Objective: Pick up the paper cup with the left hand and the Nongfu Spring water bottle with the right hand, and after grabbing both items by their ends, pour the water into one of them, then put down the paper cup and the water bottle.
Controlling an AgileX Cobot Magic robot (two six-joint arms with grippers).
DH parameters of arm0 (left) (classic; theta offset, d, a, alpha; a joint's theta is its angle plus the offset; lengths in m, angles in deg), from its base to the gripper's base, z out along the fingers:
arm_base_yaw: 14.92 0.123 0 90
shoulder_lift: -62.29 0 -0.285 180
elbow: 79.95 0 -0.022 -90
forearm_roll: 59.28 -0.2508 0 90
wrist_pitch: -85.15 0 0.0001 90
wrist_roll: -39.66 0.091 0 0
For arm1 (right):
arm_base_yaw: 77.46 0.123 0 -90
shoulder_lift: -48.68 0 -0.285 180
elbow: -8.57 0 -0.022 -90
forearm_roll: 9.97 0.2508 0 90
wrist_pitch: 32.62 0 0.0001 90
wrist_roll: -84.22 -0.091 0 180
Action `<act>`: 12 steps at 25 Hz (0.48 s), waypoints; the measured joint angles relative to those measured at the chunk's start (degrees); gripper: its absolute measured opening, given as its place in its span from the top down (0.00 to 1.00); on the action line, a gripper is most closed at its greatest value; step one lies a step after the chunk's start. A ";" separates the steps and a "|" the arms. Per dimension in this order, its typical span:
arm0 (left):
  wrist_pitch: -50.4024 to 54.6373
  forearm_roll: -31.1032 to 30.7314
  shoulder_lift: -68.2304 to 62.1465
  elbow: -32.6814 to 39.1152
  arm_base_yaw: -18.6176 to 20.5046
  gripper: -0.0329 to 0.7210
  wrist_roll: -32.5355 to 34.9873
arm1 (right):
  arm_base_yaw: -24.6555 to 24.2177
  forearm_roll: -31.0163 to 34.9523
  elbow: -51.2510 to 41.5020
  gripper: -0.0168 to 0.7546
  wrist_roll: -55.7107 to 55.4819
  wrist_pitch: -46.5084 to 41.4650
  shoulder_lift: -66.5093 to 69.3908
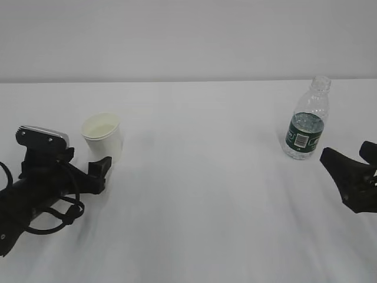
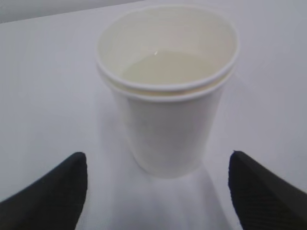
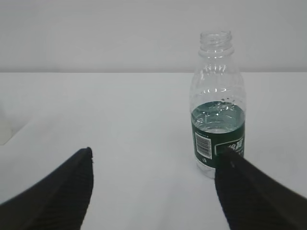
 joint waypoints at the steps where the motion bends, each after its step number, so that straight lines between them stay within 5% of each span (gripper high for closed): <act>1: 0.00 0.10 0.99 0.82 0.00 0.06 0.00 | 0.00 -0.44 0.00 0.21 -0.03 0.00 0.00; 12: 0.00 0.24 12.33 8.88 -1.77 0.10 -3.29 | 0.00 -2.52 -0.67 0.21 -1.49 0.00 -5.26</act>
